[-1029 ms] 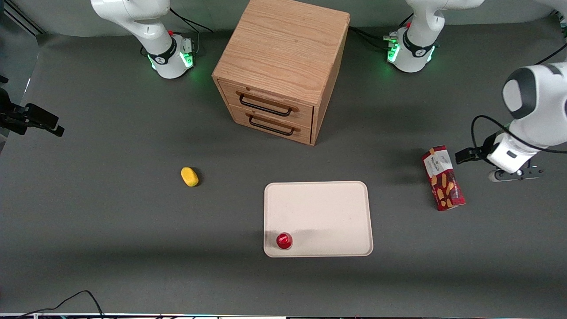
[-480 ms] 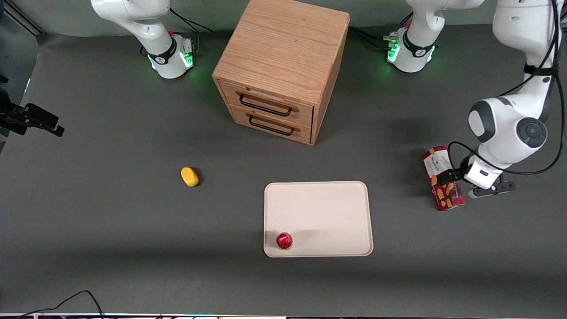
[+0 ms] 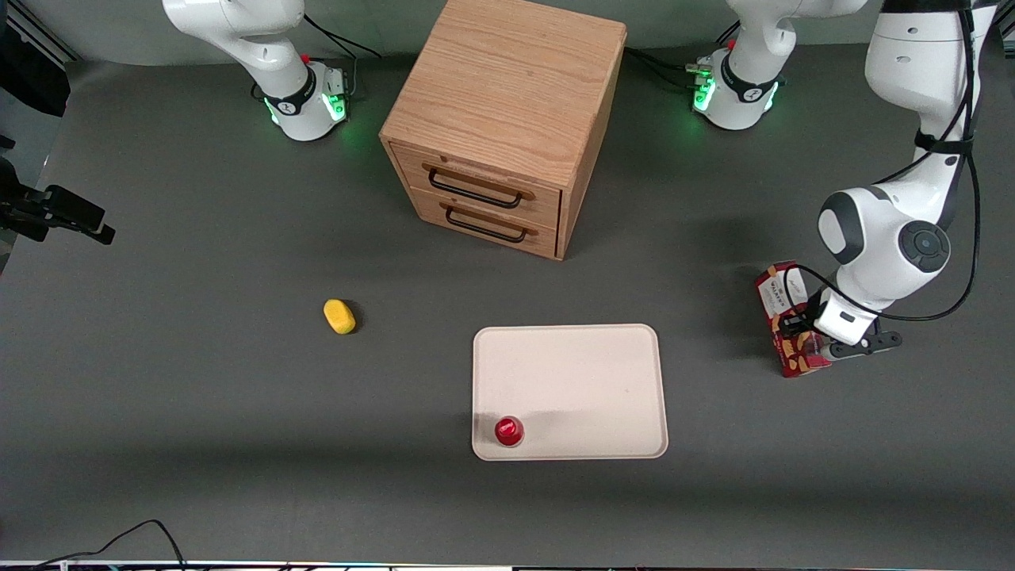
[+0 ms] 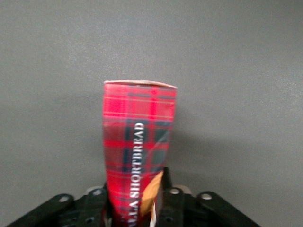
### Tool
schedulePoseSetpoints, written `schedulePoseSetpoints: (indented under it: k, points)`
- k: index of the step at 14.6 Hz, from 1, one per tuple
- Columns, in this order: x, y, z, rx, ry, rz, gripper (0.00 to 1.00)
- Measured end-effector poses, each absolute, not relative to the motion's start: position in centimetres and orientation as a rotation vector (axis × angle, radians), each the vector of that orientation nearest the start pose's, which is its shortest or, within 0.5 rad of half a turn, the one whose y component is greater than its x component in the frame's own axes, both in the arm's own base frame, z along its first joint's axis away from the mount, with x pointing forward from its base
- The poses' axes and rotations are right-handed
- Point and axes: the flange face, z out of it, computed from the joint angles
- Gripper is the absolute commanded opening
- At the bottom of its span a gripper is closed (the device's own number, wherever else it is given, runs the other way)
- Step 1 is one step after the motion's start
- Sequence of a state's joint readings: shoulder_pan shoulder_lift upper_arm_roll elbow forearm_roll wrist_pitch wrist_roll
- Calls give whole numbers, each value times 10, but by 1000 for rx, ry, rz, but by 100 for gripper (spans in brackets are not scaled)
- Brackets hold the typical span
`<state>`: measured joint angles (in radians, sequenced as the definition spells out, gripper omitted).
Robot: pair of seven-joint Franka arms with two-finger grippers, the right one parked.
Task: Place red cookie box on tray
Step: 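Close the left gripper on the shortbread box, then lift the box and carry it with the left gripper over the tray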
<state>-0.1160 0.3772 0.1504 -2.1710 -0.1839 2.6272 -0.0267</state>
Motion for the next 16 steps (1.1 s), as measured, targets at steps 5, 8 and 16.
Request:
schedulePoseSetpoints:
  k: [5, 8, 16]
  points:
    - [570, 22, 238, -3179, -330, -88, 0]
    - [570, 14, 290, -3219, -325, 10, 0]
    - [546, 9, 539, -3204, -223, 298, 0]
